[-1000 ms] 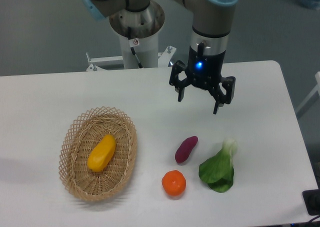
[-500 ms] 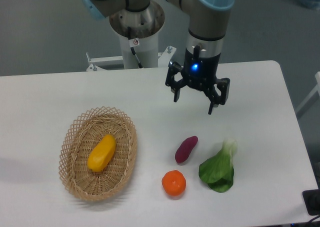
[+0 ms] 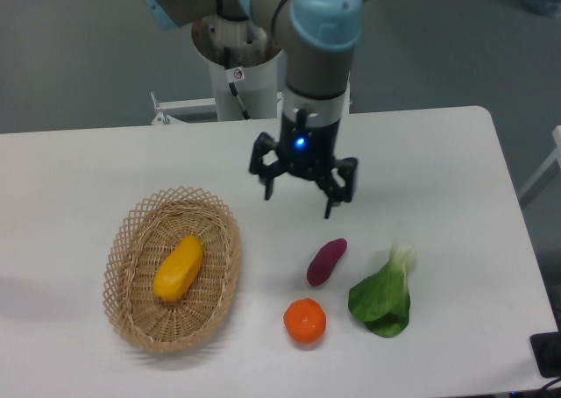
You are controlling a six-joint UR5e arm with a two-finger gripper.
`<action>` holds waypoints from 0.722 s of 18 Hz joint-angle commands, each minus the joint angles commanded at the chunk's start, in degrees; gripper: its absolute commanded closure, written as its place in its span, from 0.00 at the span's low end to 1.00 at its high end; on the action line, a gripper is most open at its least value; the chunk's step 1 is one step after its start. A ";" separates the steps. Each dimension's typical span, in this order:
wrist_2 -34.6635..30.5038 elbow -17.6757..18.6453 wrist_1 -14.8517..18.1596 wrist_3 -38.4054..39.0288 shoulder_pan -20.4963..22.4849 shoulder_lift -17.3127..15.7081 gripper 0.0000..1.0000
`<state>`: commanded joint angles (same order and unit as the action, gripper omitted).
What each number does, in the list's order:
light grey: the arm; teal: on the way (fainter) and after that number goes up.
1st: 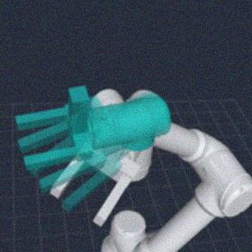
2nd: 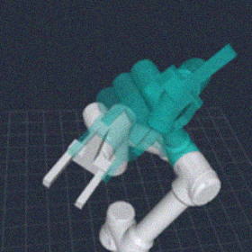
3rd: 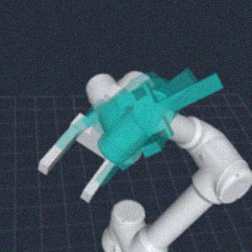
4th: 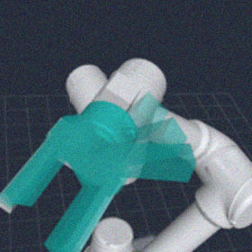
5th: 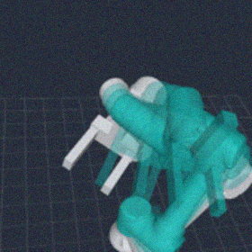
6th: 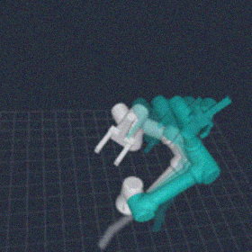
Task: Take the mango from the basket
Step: 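Move the open gripper over the wicker basket above the yellow mango, then lower the gripper onto the yellow mango and close on it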
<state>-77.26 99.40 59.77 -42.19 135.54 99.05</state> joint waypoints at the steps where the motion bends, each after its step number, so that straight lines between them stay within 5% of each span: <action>1: -0.09 0.79 -0.35 0.00 -0.79 0.18 0.00; 5: -0.09 5.54 -6.49 0.00 -4.05 1.32 0.00; 13: -0.17 5.11 -10.80 4.82 -12.39 8.78 0.00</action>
<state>-77.43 104.50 48.96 -37.37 123.15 107.83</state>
